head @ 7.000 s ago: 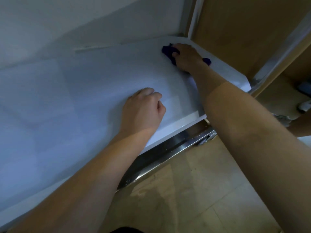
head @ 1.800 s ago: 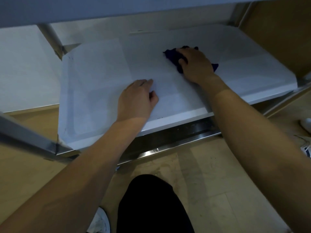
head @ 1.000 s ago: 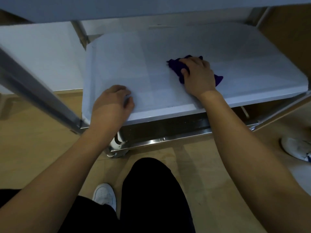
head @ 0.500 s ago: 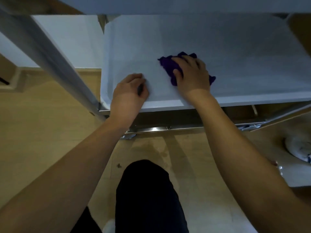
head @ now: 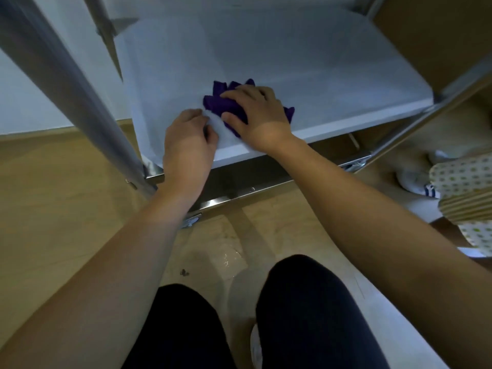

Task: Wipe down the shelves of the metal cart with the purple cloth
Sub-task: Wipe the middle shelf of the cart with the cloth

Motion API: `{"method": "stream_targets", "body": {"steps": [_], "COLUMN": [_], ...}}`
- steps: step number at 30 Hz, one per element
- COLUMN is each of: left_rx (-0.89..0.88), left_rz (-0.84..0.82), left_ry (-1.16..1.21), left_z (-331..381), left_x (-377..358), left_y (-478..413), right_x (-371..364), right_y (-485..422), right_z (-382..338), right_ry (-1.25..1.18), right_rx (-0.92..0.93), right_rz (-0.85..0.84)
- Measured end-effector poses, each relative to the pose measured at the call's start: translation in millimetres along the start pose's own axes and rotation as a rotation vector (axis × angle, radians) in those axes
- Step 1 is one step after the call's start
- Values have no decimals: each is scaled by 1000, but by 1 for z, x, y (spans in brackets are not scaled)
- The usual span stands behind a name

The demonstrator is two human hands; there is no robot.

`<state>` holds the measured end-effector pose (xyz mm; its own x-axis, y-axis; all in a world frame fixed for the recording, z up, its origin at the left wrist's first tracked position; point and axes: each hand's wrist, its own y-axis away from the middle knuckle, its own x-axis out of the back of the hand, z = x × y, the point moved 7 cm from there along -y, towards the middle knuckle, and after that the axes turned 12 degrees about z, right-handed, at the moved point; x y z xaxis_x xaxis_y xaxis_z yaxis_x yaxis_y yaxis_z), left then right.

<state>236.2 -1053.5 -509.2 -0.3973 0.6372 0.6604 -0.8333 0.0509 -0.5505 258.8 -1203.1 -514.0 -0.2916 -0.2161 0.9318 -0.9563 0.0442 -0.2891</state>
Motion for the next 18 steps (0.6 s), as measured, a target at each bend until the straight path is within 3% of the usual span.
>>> {"method": "stream_targets", "body": {"steps": [7, 18], "left_rx": [7, -153], "left_rz": [71, 236], "left_ry": [10, 65], "left_z": [-3, 7], "left_x": [-2, 38], "left_y": [0, 29], "right_x": [-1, 18], "right_y": [-2, 45], "right_z": [-3, -16], "right_ry": [-2, -225], "right_rx": [18, 321], "right_rz": [59, 317]}}
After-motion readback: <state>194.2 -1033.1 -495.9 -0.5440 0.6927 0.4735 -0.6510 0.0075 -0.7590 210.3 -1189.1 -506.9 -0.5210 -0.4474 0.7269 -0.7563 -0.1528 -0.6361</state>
